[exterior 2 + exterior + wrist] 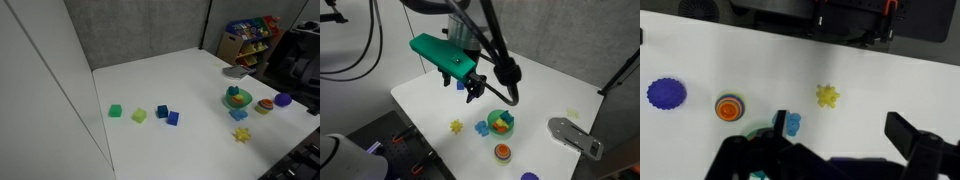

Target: Remove the yellow object from the green bowl and place it in on the worktop

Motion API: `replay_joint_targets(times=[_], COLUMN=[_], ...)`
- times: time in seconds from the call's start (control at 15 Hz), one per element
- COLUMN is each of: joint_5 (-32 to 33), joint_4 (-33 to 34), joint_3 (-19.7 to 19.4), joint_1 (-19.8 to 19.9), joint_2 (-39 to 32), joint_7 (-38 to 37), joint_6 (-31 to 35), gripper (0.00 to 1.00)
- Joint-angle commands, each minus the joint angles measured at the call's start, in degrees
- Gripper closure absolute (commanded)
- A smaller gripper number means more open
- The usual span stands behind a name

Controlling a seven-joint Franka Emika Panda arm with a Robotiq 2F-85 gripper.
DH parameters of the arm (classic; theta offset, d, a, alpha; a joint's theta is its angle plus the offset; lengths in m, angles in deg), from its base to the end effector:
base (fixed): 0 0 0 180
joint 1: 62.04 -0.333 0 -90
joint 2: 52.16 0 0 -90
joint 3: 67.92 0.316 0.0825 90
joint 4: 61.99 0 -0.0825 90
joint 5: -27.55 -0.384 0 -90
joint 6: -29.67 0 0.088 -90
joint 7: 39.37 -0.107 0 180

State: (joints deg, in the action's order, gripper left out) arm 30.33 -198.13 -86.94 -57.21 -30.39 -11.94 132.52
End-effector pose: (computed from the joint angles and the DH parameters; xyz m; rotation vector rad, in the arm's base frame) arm 0.3722 -0.1737 0.4424 -2.9664 -0.1693 0.2485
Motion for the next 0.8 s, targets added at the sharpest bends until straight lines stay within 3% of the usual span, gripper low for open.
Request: replay_joint_targets(times=[0.0, 0.73], joint_5=[-0.04, -1.39], joint_4=[-0.48, 3.55], joint_3=[1.73, 5.56], joint_1=[0.83, 1.44], joint_2=[-3.46, -22.96], joint_7=[-0.35, -2.04], joint_6=[5.07, 22.88], gripper=[0.00, 0.00])
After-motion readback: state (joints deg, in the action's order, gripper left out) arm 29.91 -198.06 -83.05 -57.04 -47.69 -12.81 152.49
